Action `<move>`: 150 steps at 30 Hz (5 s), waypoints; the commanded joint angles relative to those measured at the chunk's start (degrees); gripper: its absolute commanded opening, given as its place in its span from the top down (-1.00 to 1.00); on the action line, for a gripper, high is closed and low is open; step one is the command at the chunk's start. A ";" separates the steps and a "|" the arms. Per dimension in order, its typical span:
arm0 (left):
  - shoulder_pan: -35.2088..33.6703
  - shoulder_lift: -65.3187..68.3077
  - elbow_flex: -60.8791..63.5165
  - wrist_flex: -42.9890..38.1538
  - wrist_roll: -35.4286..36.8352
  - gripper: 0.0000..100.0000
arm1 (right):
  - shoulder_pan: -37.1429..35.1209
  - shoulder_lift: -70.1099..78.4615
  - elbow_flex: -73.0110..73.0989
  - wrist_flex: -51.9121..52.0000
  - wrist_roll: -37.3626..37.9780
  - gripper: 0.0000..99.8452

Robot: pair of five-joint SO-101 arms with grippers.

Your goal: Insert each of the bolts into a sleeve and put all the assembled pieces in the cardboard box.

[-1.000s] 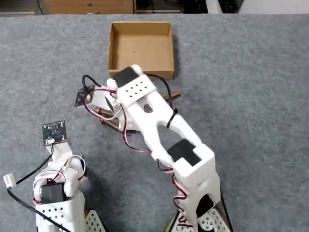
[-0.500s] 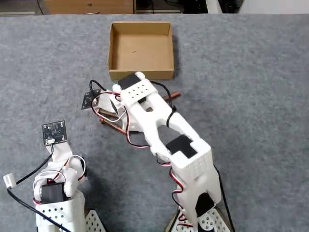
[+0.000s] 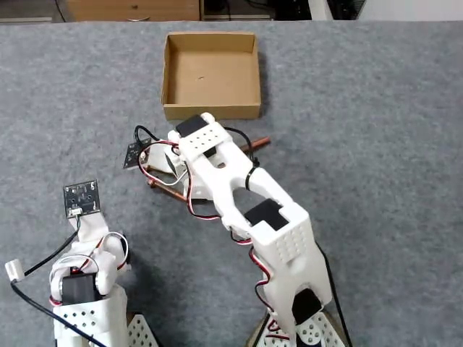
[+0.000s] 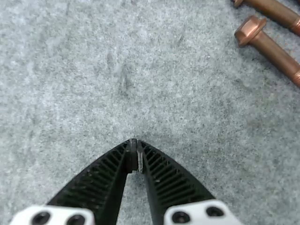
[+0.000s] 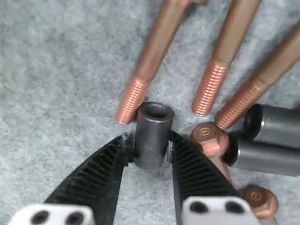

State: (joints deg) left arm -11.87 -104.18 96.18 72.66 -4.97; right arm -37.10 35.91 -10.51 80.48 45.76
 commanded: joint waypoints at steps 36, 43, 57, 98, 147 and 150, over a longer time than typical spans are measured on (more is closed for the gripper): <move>-1.58 12.00 -29.10 -2.46 -4.22 0.75 | 12.18 -31.78 -8.31 20.48 -11.25 1.00; -1.58 39.34 -53.45 2.46 3.52 0.78 | 22.81 -53.67 2.33 20.04 -14.15 1.00; 13.63 87.78 -94.95 28.04 28.13 0.77 | 33.01 -84.44 45.93 4.92 -14.15 1.00; 21.19 119.34 -85.27 0.70 60.92 0.81 | 31.60 -88.31 90.68 -50.99 -22.42 1.00; 12.31 52.62 -84.40 13.45 5.45 0.96 | 17.27 -91.65 50.42 4.31 -42.99 1.00; 12.66 44.09 -80.18 13.27 5.01 0.96 | 14.64 -98.24 46.37 7.30 -43.08 1.00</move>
State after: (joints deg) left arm 1.14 -51.60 13.63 86.37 0.84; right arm -19.96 -56.66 41.71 85.41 3.21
